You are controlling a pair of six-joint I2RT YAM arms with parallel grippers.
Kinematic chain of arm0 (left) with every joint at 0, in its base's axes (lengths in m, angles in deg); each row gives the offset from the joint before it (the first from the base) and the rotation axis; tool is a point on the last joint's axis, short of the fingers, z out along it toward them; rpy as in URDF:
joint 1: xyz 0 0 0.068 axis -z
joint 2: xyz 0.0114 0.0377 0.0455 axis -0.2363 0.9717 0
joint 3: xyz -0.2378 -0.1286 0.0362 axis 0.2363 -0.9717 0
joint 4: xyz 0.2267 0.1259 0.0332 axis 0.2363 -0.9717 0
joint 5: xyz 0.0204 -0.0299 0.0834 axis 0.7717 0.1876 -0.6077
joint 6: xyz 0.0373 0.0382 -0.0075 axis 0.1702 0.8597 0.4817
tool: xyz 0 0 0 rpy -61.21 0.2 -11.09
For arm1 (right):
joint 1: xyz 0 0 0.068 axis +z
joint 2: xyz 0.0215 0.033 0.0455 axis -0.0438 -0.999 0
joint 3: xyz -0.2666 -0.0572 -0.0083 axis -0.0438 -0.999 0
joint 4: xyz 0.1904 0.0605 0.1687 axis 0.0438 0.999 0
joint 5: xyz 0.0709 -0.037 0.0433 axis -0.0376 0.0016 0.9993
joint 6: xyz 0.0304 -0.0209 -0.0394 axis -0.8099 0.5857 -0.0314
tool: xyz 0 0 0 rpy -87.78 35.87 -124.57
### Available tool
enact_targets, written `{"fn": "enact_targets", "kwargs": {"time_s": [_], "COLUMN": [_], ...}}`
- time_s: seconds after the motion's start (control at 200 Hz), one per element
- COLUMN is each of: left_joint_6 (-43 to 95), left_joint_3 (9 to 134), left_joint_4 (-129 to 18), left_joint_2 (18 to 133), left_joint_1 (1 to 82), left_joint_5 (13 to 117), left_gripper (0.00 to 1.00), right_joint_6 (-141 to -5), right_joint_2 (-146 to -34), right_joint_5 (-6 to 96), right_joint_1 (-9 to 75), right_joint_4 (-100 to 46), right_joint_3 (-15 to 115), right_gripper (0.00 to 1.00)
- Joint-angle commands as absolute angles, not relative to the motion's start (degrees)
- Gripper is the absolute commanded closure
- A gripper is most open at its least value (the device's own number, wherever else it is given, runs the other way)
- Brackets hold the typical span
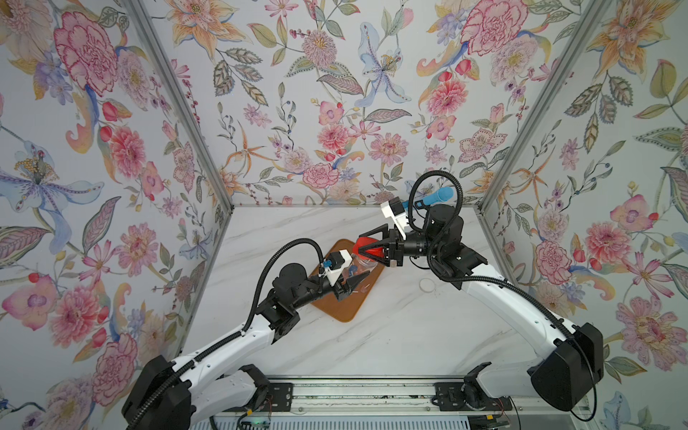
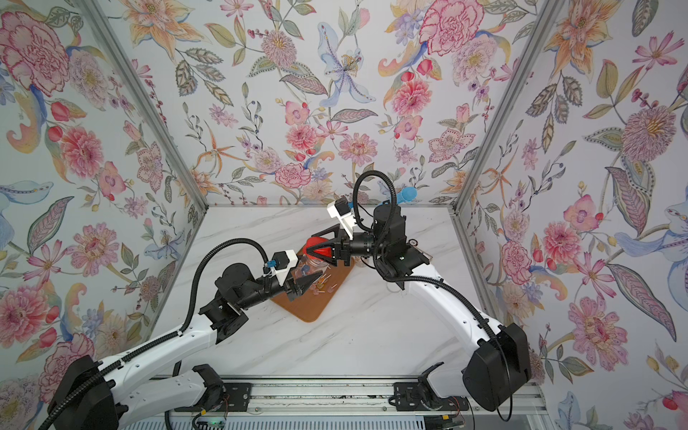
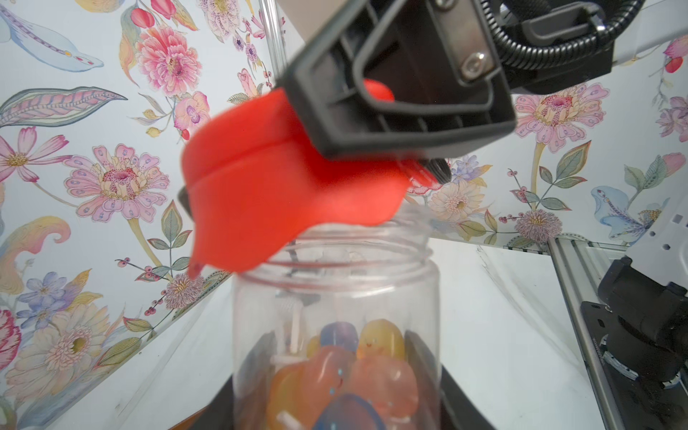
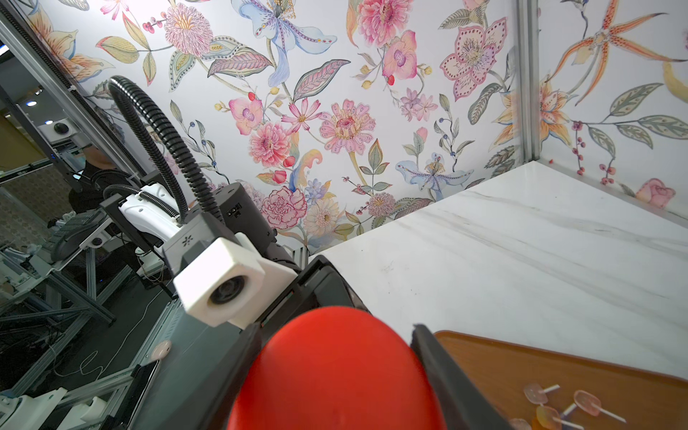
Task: Pour the candies out of the jar
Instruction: Unscrew the lid from the jar, then place the lid at the center of the board.
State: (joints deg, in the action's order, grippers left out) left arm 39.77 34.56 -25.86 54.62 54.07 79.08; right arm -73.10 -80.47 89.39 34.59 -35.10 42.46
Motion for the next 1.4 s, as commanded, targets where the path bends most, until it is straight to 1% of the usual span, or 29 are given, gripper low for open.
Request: {"fn": "enact_targets", "kwargs": {"time_s": [0.0,0.17,0.315,0.525,0.676,0.871,1.021,1.116,1.296,1.391], "left_joint_6": [41.12,40.70,40.11,37.20,35.47,35.53,35.11,35.07,37.09,38.02], "left_joint_3": [33.63,32.29,29.97,26.02,23.29,22.75,22.64,22.26,22.22,22.21], "left_joint_4": [-23.56,-24.33,-24.74,-23.32,-20.63,-19.65,-19.49,-19.61,-22.54,-23.68], "left_joint_2": [53.21,52.86,51.91,51.71,51.97,53.07,53.43,52.93,50.73,49.54], "left_joint_1": [54.27,54.27,54.27,54.25,54.27,54.23,54.27,54.27,54.29,54.27], "left_joint_5": [74.59,73.64,70.86,64.79,61.81,59.27,59.00,58.91,57.26,56.06], "left_gripper": [1.00,1.00,1.00,1.00,1.00,1.00,1.00,1.00,1.00,1.00], "right_joint_6": [-73.33,-71.80,-69.65,-68.58,-71.61,-79.45,-88.11,-93.16,-96.46,-96.43], "right_joint_2": [-78.16,-76.79,-74.95,-71.09,-67.17,-64.81,-65.45,-66.33,-66.64,-66.30], "right_joint_5": [87.38,83.54,75.44,53.81,40.63,26.18,15.20,10.97,5.76,5.20], "right_joint_1": [33.60,31.79,30.40,30.32,32.94,34.72,33.87,33.08,33.38,33.53], "right_joint_4": [-34.18,-31.23,-26.95,-20.61,-22.78,-29.54,-30.24,-30.42,-30.79,-30.64], "right_joint_3": [41.61,40.64,36.70,25.76,14.32,1.02,-4.65,-7.34,-9.95,-10.17], "right_gripper": [0.63,0.63,0.63,0.63,0.63,0.63,0.61,0.62,0.62,0.57]}}
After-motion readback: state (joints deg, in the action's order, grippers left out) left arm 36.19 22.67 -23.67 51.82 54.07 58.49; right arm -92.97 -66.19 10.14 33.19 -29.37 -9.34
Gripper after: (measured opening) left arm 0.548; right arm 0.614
